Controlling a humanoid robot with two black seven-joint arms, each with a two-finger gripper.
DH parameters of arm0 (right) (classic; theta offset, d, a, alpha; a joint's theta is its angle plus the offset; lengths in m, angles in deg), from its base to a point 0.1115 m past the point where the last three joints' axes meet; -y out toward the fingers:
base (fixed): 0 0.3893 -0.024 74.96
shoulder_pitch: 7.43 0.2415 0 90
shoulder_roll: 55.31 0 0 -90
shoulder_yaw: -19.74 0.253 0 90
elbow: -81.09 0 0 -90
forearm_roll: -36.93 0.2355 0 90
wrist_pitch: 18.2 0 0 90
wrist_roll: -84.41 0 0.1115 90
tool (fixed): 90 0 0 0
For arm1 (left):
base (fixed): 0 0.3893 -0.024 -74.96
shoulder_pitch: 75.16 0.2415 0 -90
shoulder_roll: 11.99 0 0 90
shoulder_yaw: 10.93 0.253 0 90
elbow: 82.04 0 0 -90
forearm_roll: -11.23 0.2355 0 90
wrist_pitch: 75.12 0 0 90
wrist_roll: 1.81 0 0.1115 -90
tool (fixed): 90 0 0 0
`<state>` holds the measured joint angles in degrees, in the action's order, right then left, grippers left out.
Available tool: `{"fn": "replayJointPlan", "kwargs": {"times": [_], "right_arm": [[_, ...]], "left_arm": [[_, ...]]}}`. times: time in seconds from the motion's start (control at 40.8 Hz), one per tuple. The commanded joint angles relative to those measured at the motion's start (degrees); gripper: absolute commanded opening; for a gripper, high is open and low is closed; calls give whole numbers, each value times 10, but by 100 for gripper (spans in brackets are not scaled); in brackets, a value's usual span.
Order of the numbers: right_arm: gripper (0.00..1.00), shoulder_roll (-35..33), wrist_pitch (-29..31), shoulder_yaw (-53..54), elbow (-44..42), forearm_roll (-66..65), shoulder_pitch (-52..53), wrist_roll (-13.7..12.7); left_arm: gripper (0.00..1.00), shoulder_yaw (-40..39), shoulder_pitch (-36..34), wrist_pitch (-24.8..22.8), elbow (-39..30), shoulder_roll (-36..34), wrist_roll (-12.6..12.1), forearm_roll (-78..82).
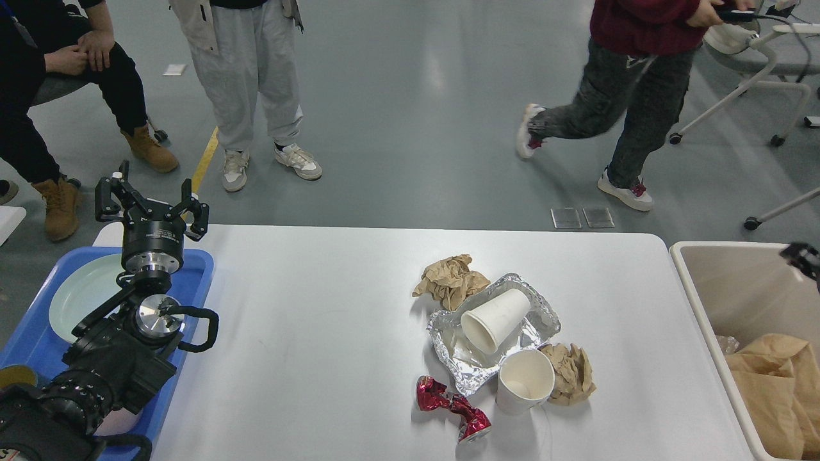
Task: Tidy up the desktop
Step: 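Lower the right gripper onto the small white paper cup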
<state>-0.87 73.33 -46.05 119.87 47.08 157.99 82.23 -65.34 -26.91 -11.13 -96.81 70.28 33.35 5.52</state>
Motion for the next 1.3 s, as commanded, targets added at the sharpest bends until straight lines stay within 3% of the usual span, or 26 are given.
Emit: {"fn": "replayJointPlan", "kwargs": {"times": [0.0, 0.196, 0.515, 0.638, 0.711, 0.907, 1.275], "right_arm": [[100, 49, 1, -93, 102, -1, 160, 0], [100, 152, 77, -153, 208, -2, 294, 0], [100, 274, 333, -138, 285, 2, 408, 0], [100, 292, 449, -110, 292, 3, 427, 0], [100, 297, 484, -96, 314, 3, 446, 0], [100, 295, 480, -86, 361, 3, 460, 0], [100, 285, 400, -75, 353, -3, 304, -2]], "left_arm": [[96, 0, 0, 0, 0, 0, 0, 0], [96, 0, 0, 0, 0, 0, 0, 0], [97, 0, 0, 0, 0, 0, 0, 0], [96, 0, 0, 0, 0, 0, 0, 0], [96, 0, 0, 0, 0, 0, 0, 0], [96, 0, 0, 0, 0, 0, 0, 0], [96, 0, 0, 0, 0, 0, 0, 0]]}}
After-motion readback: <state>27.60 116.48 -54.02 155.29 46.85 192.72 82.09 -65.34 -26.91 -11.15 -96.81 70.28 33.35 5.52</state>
